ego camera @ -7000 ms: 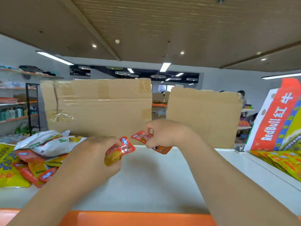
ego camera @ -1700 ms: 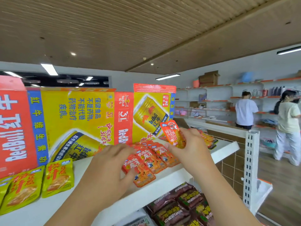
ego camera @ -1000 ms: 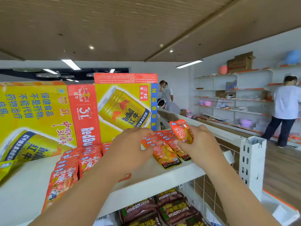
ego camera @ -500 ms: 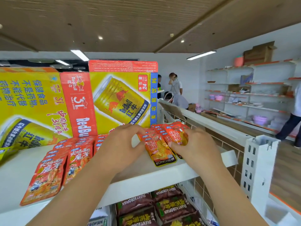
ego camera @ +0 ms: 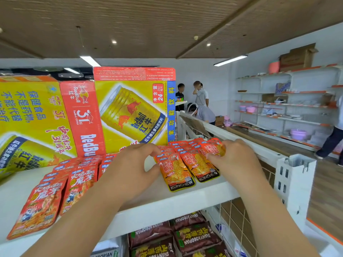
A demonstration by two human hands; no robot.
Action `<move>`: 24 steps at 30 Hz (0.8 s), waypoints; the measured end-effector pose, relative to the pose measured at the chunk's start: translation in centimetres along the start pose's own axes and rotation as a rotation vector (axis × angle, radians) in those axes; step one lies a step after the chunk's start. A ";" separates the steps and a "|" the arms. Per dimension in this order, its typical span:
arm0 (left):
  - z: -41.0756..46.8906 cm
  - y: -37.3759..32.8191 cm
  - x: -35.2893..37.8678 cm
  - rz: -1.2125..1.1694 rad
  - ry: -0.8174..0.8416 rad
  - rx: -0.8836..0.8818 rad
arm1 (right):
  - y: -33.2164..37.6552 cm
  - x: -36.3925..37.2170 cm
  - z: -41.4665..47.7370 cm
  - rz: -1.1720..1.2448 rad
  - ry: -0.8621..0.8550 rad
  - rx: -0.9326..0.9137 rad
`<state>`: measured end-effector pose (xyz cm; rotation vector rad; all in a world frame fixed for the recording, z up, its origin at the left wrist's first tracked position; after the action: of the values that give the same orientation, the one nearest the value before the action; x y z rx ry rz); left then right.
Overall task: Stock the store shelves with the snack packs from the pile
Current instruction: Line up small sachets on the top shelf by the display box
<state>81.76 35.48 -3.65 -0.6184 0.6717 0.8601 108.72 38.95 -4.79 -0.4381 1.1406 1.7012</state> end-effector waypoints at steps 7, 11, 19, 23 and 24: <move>-0.2 -0.4 0.2 0.003 0.035 0.023 | 0.2 0.5 0.9 -0.056 0.090 0.031; -0.2 -0.6 0.2 0.001 0.033 0.035 | 0.5 0.7 1.6 -0.088 0.130 0.046; -0.4 -0.5 0.1 -0.014 0.035 0.037 | 0.1 1.7 1.8 -0.117 0.159 0.070; -0.4 -0.3 0.2 -0.032 0.039 0.030 | 0.0 1.7 1.6 -0.125 0.137 0.066; -0.4 -0.3 0.1 -0.038 0.039 0.028 | 0.0 1.7 1.6 -0.132 0.134 0.067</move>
<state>81.96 35.15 -3.92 -0.6216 0.7039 0.8041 108.33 41.19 -5.28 -0.5793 1.2337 1.5338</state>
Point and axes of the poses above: each hand's wrist, its own z-axis towards the middle knuckle, its own x-axis out of the palm, y = z × x, the point moved 3 cm from there along z, towards the middle knuckle, and after that the axes turned 2 degrees about x, right-handed, at the moved point
